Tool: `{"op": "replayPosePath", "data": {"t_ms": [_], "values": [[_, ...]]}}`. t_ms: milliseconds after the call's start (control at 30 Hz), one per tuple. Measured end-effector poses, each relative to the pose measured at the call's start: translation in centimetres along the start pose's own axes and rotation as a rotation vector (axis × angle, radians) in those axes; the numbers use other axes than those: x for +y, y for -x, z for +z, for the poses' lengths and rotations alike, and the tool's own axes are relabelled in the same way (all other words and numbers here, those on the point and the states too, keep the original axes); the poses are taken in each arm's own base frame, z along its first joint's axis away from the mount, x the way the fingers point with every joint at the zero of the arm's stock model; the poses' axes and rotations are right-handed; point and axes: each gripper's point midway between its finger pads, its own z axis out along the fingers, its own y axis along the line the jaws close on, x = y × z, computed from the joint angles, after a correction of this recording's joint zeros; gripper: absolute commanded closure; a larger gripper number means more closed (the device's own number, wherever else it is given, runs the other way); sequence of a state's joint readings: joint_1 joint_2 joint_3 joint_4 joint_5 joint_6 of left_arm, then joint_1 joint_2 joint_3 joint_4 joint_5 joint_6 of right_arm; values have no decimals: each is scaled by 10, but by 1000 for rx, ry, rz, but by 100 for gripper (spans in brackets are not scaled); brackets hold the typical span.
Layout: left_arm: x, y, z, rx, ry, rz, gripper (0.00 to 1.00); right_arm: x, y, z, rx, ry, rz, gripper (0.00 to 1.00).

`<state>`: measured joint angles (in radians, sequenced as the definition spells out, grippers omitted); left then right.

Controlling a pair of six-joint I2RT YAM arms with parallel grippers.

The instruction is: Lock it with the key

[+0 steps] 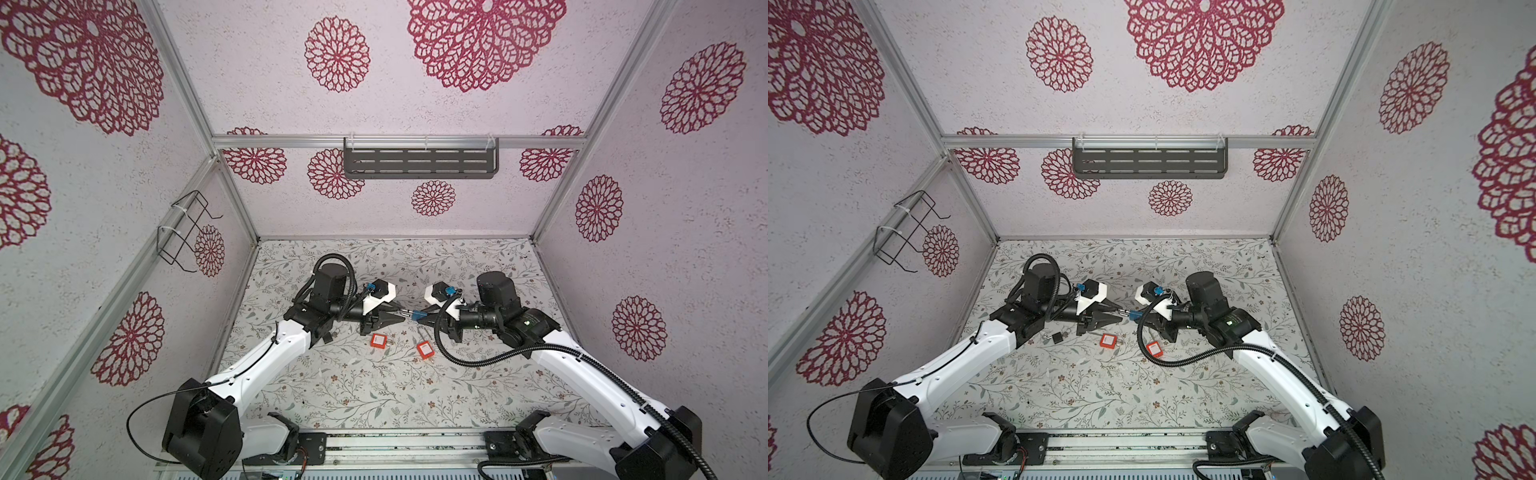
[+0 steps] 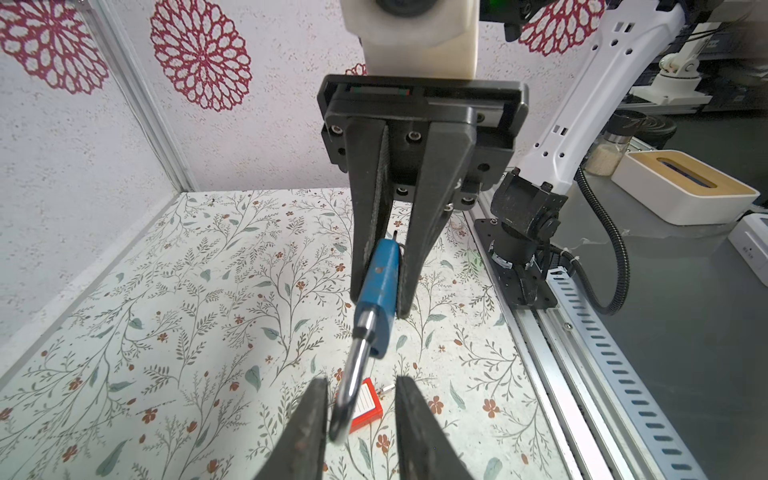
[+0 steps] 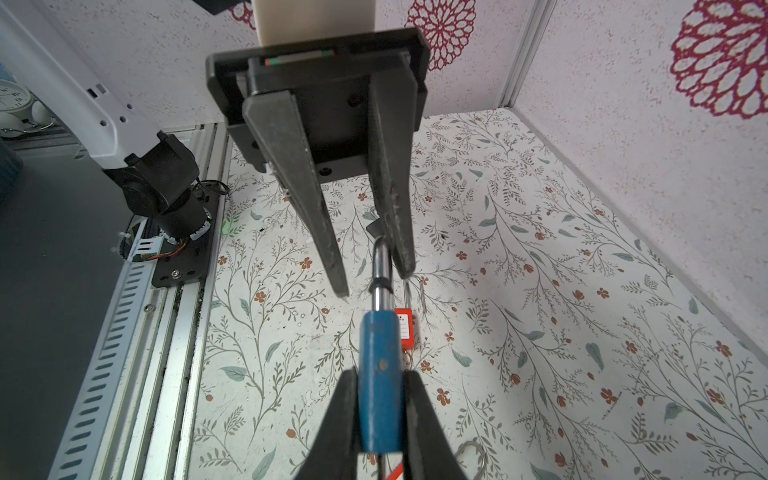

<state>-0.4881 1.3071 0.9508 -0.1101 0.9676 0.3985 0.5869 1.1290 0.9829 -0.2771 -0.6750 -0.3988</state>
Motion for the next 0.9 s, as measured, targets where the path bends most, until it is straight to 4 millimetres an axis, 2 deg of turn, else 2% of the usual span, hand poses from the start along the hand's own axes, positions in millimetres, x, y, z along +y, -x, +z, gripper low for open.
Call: {"op": "replayPosePath", "data": {"t_ms": [333,500,533,633,667,767,900], "values": [[0,0,0,1,0,0,85,1,-2,0,8,5,7,87],[1,0,0,2,3,1,96,2,-2,0,7,9,8,85],[0,0,0,1,1,2,99,2,-2,0,7,10,8,79],[-1,-1,0,3,-4,1,100,1,-2,0,8,5,5,51],[-1,-2,0,5,-4,-1,100,1,-2,0,10,1,3,45],[0,-4,0,17,6,-10,100,-2,-6,0,30,-19,-9,35],[3,-13,-3,68,39,-26,100,-7,-18,-4,90,-57,-16,32]]}}
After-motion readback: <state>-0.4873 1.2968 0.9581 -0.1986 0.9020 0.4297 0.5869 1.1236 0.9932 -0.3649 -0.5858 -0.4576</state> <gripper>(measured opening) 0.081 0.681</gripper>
